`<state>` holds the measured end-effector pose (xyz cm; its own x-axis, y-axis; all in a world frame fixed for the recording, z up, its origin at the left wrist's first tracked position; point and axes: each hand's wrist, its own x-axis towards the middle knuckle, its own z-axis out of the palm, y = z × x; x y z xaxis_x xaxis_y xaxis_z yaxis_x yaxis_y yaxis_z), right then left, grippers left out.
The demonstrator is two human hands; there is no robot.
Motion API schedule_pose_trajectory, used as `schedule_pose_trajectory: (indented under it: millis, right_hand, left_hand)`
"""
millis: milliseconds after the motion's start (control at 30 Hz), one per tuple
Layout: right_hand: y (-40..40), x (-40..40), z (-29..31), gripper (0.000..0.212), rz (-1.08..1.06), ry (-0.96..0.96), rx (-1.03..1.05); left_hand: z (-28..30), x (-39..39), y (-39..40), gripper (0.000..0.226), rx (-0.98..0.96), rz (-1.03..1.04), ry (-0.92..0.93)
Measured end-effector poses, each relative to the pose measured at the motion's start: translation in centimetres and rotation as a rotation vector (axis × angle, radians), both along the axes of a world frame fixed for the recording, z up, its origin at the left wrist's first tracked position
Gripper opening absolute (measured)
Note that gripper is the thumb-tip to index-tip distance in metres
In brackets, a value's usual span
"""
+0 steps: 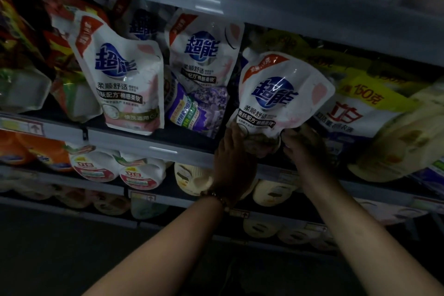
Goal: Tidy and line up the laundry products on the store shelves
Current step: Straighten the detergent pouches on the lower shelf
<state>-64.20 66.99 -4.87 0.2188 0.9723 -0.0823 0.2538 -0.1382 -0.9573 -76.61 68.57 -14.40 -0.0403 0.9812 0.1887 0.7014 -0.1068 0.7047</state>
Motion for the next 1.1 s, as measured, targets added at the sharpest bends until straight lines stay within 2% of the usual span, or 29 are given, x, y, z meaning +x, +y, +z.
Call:
schedule_pose_trajectory:
  millis: [67,267,533,733,900,1100]
  right_hand:
    - [-1.1,-0.4,0.2,0.038,0.085,-0.058,0.025]
    - [-3.6,-2.1,-0.3,0.069,0.3,-0.498,-0.019]
    - [-3.3,-5.0,0.6,0.07,0.535,-0.92,0.061]
    - [-1.3,-7.0,1.2,0.073,0.675,-1.045,0.068]
    - [1.8,-8.9,0.6,0.074,0.702,-1.102,0.089]
    - [6.3,-10.9,-0.7,0.07,0.655,-1.101,0.301]
  left_hand:
    - [-0.5,-0.6,-0.9,0.086,0.03,-0.049,0.085]
    - [0.2,-3.3,-2.7,0.077,0.034,-0.114,0.269]
    - [0.7,-8.6,-4.4,0.078,-0.066,-0.016,0.38]
    - [0.8,-11.9,-4.4,0.078,-0.106,0.037,0.457]
    - [1.2,-13.2,-3.6,0.078,-0.116,0.046,0.449]
    - [1.5,-13.3,-2.6,0.078,-0.138,0.021,0.435]
